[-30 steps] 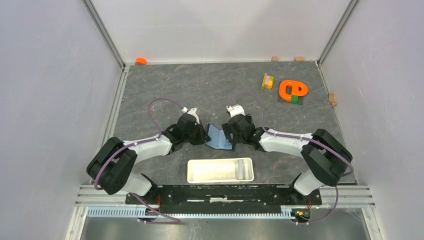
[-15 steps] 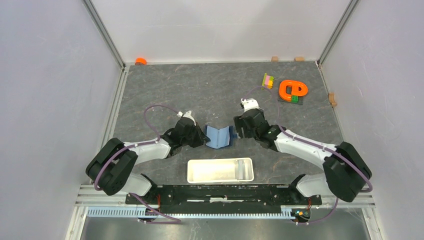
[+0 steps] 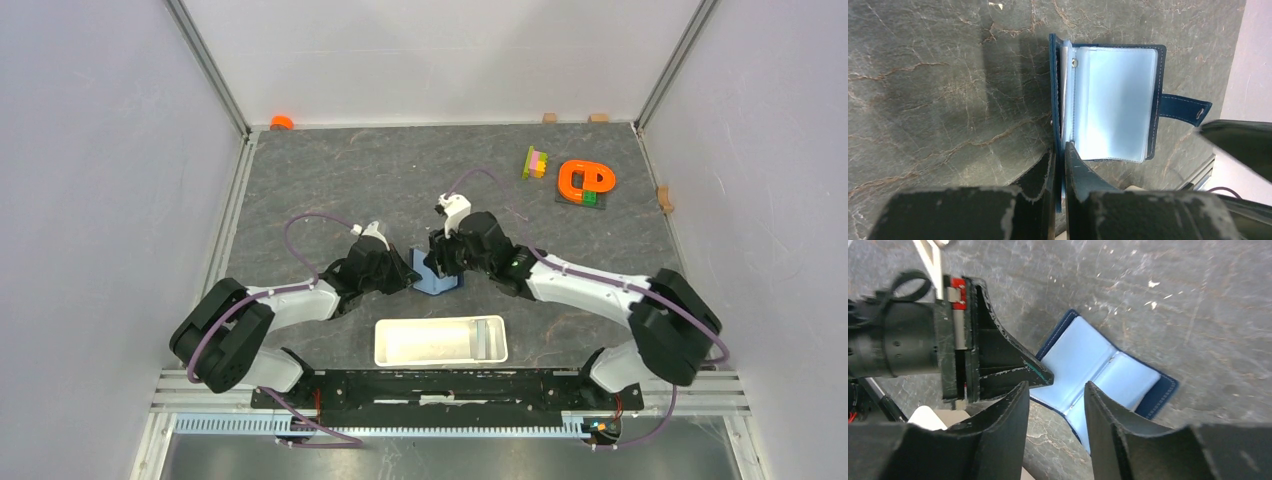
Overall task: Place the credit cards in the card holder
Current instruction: Open the card holder at the center of the board.
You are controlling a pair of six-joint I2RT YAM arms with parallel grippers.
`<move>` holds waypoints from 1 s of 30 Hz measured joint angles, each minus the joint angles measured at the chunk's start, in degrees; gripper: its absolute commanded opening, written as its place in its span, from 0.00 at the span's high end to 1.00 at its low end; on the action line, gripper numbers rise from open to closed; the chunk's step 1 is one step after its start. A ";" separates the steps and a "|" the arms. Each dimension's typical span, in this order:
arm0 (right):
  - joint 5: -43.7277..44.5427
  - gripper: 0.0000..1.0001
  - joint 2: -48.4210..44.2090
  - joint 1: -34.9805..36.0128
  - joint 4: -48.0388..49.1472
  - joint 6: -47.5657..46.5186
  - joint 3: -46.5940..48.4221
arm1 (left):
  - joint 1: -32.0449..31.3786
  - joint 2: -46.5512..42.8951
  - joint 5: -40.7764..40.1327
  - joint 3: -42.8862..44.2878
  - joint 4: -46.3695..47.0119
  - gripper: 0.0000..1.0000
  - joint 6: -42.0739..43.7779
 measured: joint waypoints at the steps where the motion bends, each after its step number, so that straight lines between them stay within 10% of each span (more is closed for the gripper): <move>1: -1.07 0.54 1.70 0.00 0.37 0.07 0.28 | 0.00 0.04 0.00 -0.09 0.28 0.98 -0.07; 17: 2.51 0.57 10.91 -4.09 -3.48 0.11 -2.49 | 0.09 1.44 0.48 -1.99 2.93 0.95 -0.48; 30: 2.40 0.34 4.81 -7.15 -8.04 -1.66 -4.00 | 1.66 3.45 3.19 -2.75 4.81 0.55 -1.01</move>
